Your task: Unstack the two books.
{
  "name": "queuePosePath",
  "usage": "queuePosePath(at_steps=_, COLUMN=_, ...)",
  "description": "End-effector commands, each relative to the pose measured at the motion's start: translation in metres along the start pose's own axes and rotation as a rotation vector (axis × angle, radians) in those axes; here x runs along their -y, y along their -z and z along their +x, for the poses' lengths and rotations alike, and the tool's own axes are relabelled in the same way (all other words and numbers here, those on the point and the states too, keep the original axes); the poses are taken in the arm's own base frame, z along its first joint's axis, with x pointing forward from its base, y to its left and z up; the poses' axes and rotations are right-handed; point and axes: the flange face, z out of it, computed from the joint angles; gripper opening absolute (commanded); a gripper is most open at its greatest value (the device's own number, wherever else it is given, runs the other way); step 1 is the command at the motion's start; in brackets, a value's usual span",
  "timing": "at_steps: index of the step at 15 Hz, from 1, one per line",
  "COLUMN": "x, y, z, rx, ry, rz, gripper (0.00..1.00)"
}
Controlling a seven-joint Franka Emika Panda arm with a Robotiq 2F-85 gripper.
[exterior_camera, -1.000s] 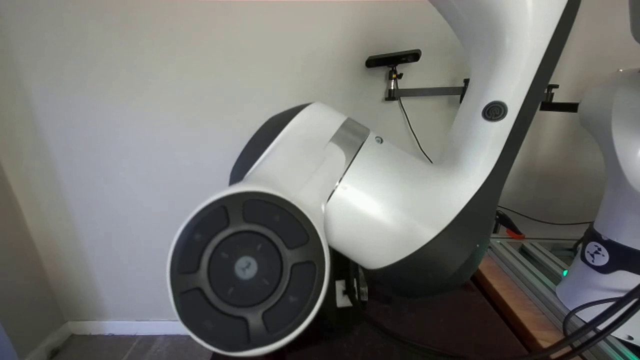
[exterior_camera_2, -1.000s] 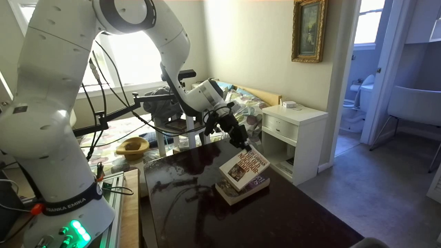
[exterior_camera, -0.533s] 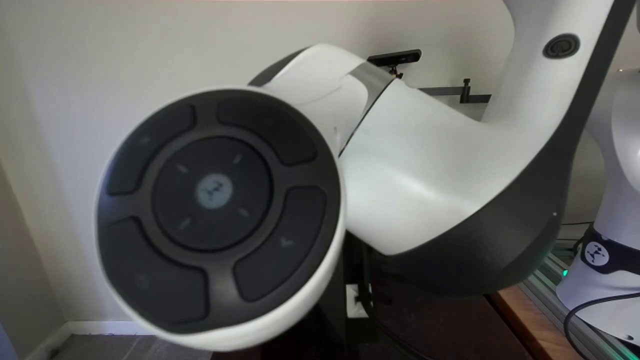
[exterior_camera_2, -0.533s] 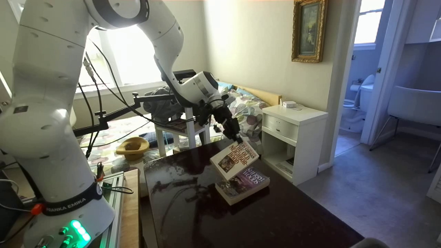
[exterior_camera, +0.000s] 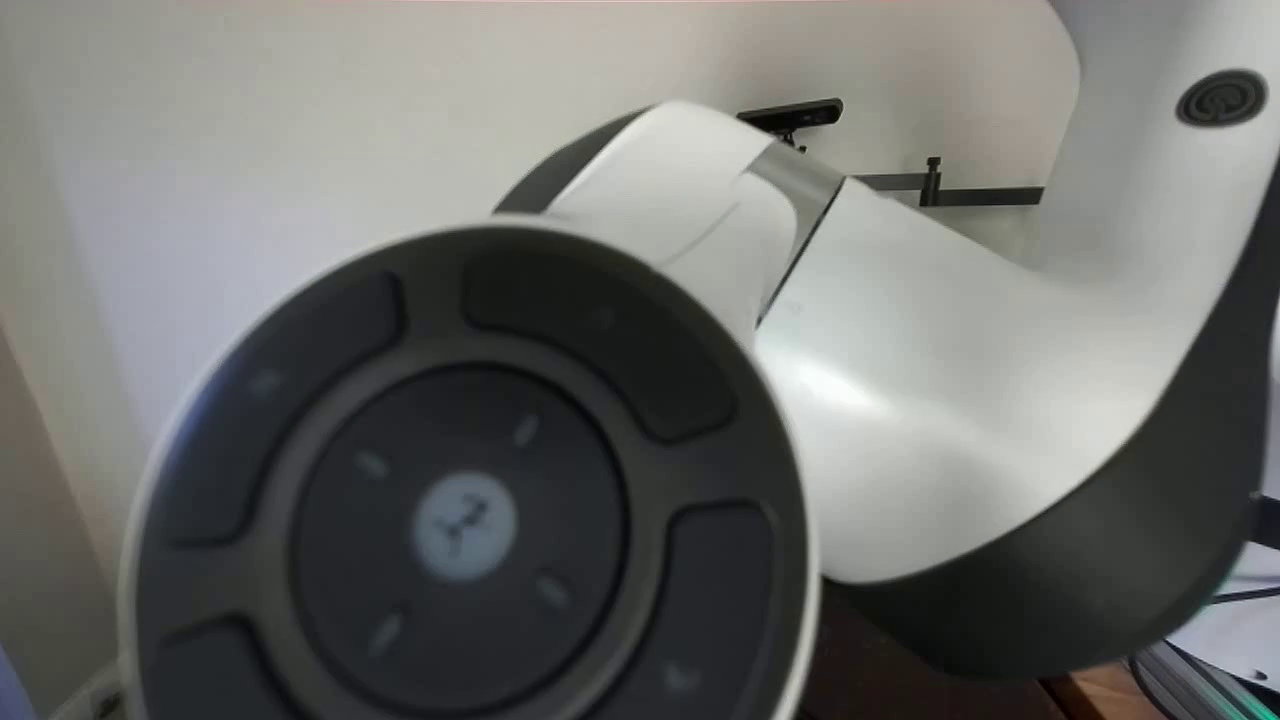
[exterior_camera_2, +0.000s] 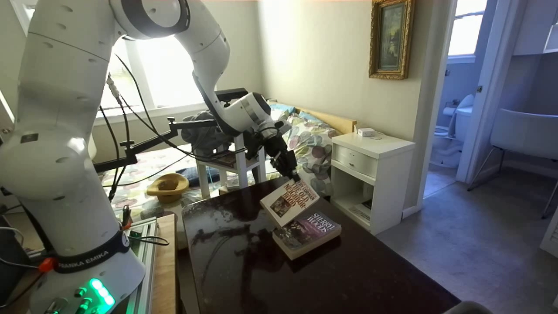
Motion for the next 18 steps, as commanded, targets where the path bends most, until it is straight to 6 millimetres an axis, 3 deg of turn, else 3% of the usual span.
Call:
queuePosePath(at_steps=1, x=0.016, y=0.001, z=0.003, rx=0.022, ry=0.031, rz=0.013, gripper=0.05)
queuePosePath(at_steps=9, x=0.039, y=-0.008, z=0.004, rx=0.027, ry=0.057, rz=0.03, gripper=0.05)
queuePosePath(at_steps=10, x=0.04, y=-0.009, z=0.004, rx=0.03, ry=0.058, rz=0.027, gripper=0.45)
queuePosePath(at_steps=12, x=0.039, y=-0.008, z=0.006, rx=0.03, ry=0.053, rz=0.032, gripper=0.52)
queuePosePath(at_steps=18, x=0.012, y=0.013, z=0.011, rx=0.017, ry=-0.023, rz=0.106, gripper=0.95)
